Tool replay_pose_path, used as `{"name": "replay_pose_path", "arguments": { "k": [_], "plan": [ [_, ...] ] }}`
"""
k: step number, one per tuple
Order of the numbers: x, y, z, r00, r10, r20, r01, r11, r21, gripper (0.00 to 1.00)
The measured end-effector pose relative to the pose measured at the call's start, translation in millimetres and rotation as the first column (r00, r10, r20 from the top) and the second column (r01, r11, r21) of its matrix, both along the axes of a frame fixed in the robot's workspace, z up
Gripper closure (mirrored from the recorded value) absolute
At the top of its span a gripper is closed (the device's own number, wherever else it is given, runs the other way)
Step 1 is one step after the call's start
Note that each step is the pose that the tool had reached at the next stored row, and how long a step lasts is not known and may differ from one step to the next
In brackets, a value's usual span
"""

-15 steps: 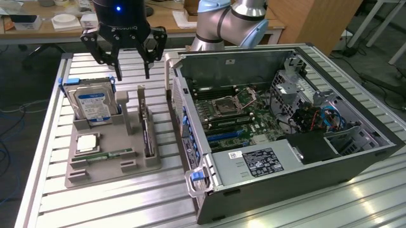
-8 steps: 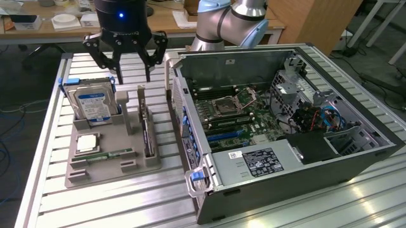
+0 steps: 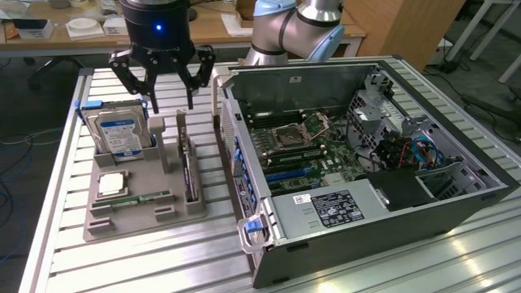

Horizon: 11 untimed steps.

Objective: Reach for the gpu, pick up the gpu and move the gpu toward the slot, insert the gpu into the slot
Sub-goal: 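Pick up the gpu and move the gpu toward the slot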

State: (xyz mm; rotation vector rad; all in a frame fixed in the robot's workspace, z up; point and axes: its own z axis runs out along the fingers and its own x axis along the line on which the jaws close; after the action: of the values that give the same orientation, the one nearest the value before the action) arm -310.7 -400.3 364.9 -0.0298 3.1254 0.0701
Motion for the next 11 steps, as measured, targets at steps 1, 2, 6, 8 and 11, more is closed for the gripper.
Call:
{"name": "replay_pose_path", "arguments": {
  "k": [1, 2, 6, 8, 11],
  "plan": [
    [0.1, 0.0, -0.6, 1.0, 0.0, 0.0, 0.0, 1.0, 0.0, 0.41],
    [0.1, 0.0, -0.9, 1.0, 0.0, 0.0, 0.0, 1.0, 0.0, 0.41],
    [0.2, 0.0, -1.8, 1.0, 0.0, 0.0001, 0.0, 1.0, -0.0001, 0.41],
    [0.3, 0.0, -1.9, 1.0, 0.0, 0.0001, 0.0, 1.0, -0.0002, 0.41],
    [0.4, 0.0, -2.3, 1.0, 0.0, 0.0001, 0.0, 1.0, -0.0002, 0.41]
  ]
}}
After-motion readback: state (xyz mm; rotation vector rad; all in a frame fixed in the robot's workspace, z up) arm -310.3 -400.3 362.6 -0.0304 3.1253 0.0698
